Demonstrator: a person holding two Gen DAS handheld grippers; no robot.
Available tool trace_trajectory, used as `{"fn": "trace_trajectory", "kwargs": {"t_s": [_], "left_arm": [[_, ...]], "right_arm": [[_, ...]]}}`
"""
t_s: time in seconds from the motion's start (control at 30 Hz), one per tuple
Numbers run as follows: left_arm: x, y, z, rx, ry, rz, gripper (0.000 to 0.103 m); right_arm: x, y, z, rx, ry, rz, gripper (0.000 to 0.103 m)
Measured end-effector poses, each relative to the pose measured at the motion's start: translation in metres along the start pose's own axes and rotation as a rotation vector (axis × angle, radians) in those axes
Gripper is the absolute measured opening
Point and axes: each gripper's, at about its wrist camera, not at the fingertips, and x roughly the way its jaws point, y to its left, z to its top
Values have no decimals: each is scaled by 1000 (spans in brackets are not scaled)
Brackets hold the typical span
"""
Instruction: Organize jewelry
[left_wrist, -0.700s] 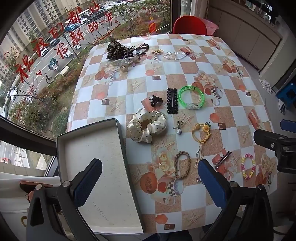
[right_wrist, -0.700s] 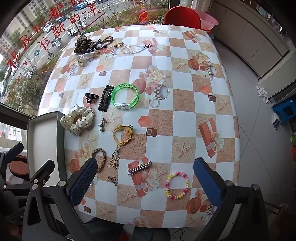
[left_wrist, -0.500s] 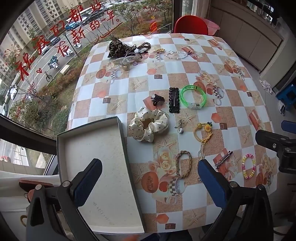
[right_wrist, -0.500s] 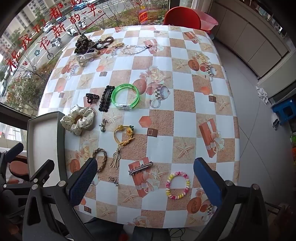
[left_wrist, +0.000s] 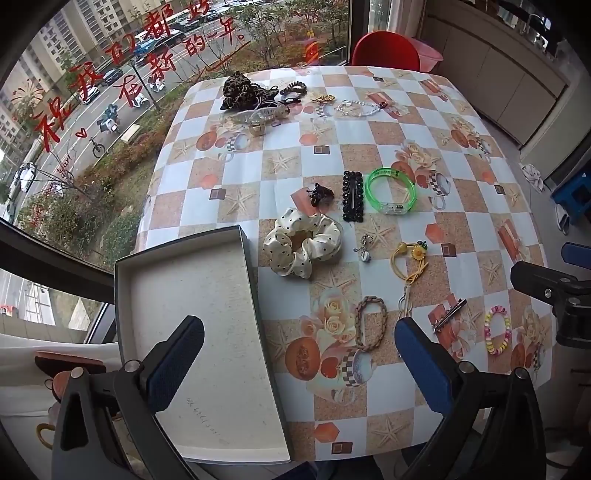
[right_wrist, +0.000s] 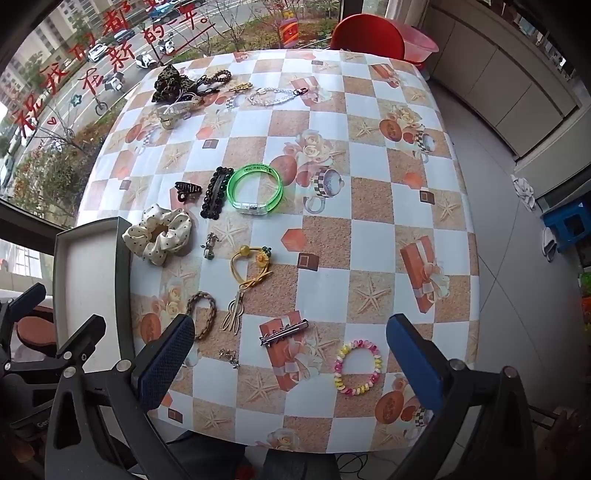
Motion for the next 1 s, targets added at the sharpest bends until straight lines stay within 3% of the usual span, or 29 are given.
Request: {"fn": "trace_trajectory", "kwargs": {"t_s": [1.0], "left_arm": [[7,6,-4,-15,27,5,103]], "right_arm": [[4,4,-3,-6,4,-8,103]]}}
